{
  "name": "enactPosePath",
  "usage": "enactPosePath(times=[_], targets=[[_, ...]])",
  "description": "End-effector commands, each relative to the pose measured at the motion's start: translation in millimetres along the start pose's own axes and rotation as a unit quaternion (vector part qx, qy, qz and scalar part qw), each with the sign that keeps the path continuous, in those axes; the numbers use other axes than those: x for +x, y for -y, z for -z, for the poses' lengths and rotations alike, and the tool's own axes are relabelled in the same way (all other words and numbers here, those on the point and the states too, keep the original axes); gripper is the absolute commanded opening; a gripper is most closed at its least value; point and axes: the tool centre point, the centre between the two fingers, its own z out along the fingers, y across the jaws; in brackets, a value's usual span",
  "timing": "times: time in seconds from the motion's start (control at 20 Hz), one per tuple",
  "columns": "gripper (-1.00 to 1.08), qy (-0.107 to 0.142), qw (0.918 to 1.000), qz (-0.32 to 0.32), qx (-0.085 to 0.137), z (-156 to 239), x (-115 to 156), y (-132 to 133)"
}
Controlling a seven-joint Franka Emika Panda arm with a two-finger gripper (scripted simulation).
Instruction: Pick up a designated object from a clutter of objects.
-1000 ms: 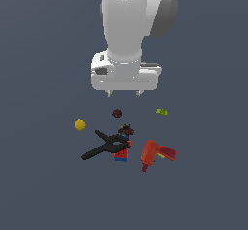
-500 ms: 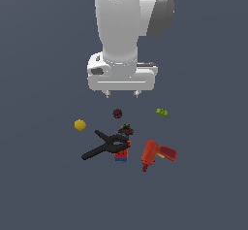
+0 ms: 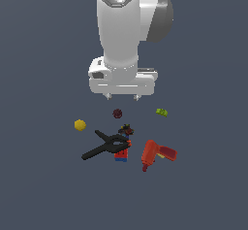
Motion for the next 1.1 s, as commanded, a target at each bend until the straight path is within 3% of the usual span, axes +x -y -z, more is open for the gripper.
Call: enactPosePath(times=[0.0, 0.5, 1.05], targets=[[1.0, -0.001, 0.9999, -0.015, 0.0, -8.0, 1.9, 0.9], [1.0, -0.007, 0.9931, -0.117, 0.0, -61.4, 12.1, 6.5], [1.0, -0.016, 0.9671, -0.254, 0.0, -132.8, 15.7, 12.0]])
